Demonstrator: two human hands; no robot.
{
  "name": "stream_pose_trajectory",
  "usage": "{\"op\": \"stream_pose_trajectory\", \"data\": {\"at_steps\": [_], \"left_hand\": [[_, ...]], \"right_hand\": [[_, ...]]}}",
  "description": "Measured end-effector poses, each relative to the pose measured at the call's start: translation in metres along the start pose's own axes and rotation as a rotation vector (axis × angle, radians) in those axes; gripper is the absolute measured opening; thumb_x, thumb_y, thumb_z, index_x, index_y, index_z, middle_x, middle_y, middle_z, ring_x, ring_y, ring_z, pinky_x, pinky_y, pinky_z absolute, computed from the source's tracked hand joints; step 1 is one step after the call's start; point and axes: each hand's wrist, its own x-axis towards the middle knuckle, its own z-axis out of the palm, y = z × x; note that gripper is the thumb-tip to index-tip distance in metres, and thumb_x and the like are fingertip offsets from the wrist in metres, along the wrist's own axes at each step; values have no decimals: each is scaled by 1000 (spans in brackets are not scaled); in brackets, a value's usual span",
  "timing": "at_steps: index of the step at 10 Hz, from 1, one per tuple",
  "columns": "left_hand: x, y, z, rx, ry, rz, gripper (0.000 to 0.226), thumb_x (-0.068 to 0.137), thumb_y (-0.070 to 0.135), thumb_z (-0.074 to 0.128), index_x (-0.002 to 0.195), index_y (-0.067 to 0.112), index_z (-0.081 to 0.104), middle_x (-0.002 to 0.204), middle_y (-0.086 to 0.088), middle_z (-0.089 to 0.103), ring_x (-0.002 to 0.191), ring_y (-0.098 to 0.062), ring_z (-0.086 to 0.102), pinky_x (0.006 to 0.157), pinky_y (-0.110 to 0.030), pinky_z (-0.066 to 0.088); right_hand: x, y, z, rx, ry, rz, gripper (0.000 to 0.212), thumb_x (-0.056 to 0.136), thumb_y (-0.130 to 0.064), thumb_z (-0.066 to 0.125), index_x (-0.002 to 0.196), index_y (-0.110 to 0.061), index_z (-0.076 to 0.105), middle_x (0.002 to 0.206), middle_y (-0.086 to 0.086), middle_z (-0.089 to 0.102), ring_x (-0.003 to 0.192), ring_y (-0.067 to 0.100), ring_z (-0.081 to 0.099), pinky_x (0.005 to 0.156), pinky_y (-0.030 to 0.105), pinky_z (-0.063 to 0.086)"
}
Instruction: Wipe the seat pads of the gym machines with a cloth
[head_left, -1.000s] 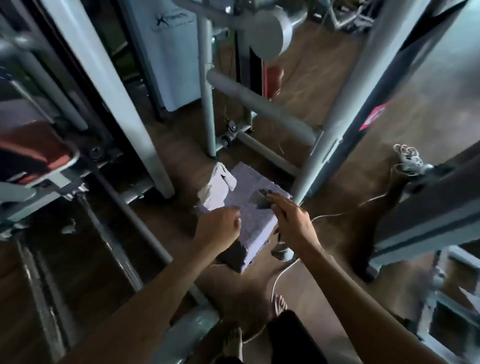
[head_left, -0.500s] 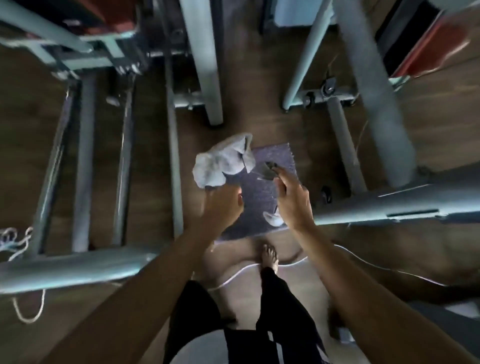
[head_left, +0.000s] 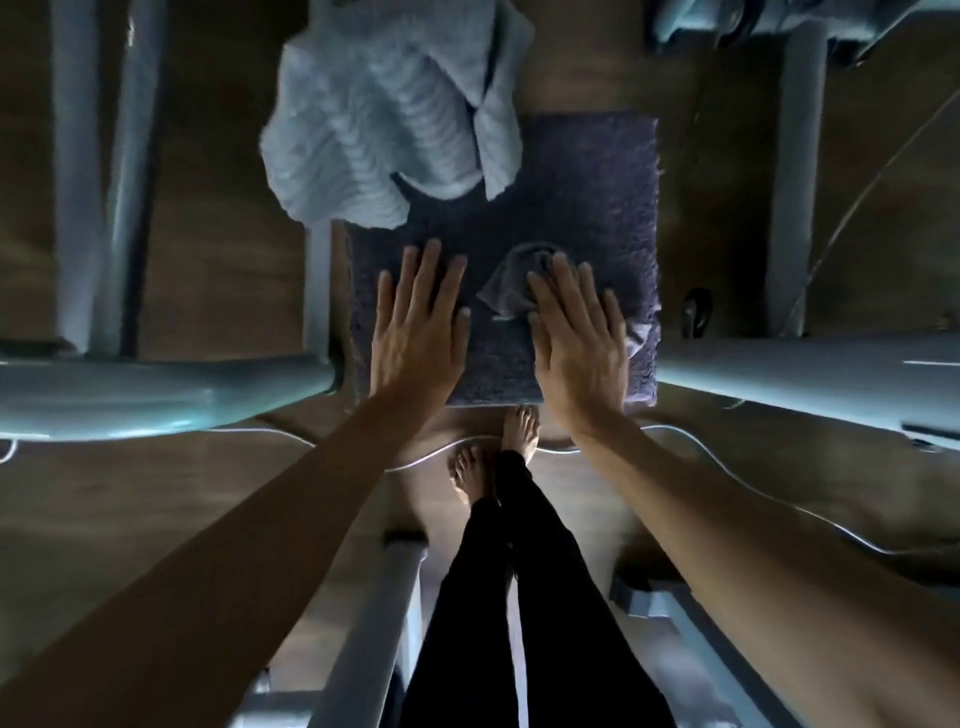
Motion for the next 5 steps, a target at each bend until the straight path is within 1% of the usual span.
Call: {"op": "stream_pose_trajectory", "data": {"at_steps": [1, 2, 3, 4, 5], "left_hand": [[-5, -2, 13, 49, 41, 15, 51, 105, 32, 32, 154, 17, 28, 163, -9, 21, 151, -29, 14, 124, -47, 8], [0, -2, 11, 63, 46, -3, 51, 106, 32, 30, 155, 17, 27, 163, -8, 20, 152, -28, 13, 124, -48, 9], [-5, 3, -2, -9, 5, -10, 51, 103, 30, 37, 153, 16, 33, 162, -9, 24, 151, -29, 17, 123, -47, 10], [-2, 7, -33, -68, -47, -86, 52, 95, 21, 51, 145, 14, 44, 154, -10, 40, 141, -32, 36, 116, -45, 27], [-31, 16, -75, -123, -65, -182, 39, 89, 15, 59, 128, 15, 60, 127, -10, 61, 111, -34, 59, 95, -43, 46]], "right_hand": [[-2, 0, 6, -81, 9, -35, 42, 106, -28, 39, 146, -20, 47, 157, 3, 38, 145, 28, 34, 117, 47, 29], [2, -2, 5, -87, -14, -23, 44, 106, -29, 37, 148, -20, 44, 158, 3, 35, 146, 28, 32, 117, 47, 26], [-2, -6, -6, -70, -106, 0, 46, 105, -31, 38, 150, -21, 41, 160, 3, 32, 148, 28, 28, 118, 47, 24], [14, -10, -31, 21, -228, 33, 51, 103, -33, 42, 152, -20, 36, 161, 5, 29, 149, 29, 25, 119, 50, 21], [9, -17, -72, 169, -243, 113, 48, 100, -36, 41, 145, -18, 45, 142, 8, 52, 133, 28, 47, 110, 48, 38]]}}
